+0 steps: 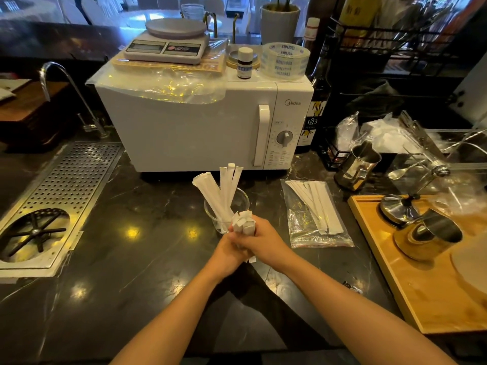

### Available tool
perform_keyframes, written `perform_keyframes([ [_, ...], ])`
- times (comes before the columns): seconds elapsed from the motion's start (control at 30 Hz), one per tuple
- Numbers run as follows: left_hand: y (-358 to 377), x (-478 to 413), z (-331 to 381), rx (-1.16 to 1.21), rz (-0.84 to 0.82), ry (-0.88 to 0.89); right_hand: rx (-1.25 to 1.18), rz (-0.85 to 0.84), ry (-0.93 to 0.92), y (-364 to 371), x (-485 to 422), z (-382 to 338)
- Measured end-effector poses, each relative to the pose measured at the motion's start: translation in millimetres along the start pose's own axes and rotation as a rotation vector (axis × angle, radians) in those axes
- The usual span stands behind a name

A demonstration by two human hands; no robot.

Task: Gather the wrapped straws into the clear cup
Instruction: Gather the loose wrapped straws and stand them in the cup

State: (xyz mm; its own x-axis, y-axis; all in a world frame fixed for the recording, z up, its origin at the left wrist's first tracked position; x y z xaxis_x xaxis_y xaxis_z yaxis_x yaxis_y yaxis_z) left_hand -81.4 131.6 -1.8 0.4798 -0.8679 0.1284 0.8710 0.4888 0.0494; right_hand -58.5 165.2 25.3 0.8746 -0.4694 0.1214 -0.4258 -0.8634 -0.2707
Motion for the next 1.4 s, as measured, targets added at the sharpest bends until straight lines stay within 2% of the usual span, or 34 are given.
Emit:
perform_keyframes([
  [0.13, -3.0, 2.1, 20.1, -0.043, -0.007, 0.007, 0.019, -0.005, -0.017, -3.4, -3.6, -16.8],
  [0.33, -13.8, -7.5, 77.8, -0.018, -0.074, 0.093, 0.058, -0.03, -0.173, -22.3, -15.7, -83.5],
  [0.5, -41.7, -26.3, 114.7, -0.032, 0.005, 0.164, 0.044, -0.036, -0.272, -33.1, -37.7, -131.8],
  [0.63, -60.1, -41.8, 118.4, -0.061, 0.064, 0.188, 0.136, -0.041, -0.257, -27.5, -63.5, -125.1],
  [0.9, -68.2, -51.4, 81.3, -0.115, 0.096, 0.134, 0.18, -0.071, -0.137, -16.3, -79.1, -83.3],
  [1.13, -90.2, -54.2, 83.1, -0.332, 0.252, 0.199, 0.333, -0.036, -0.161, -22.7, -86.7, -77.3],
  [1.4, -74.0, -47.3, 104.9, -0.749, 0.252, 0.495, 0.726, 0.016, -0.283, -21.0, -82.4, -77.2],
])
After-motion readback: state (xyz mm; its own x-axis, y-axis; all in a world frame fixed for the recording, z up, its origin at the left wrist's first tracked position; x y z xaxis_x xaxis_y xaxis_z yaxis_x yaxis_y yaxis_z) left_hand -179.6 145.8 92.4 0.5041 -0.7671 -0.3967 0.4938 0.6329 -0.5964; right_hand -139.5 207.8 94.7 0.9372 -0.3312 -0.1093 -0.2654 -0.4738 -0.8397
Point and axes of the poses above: each hand's wrist, its own x-axis away from the middle knuckle, its own y-axis out of the palm, z = x × y, the point moved 10 cm from there along -x, towards the middle knuckle, and after that the axes turned 8 degrees about x, right-handed, at the moved point
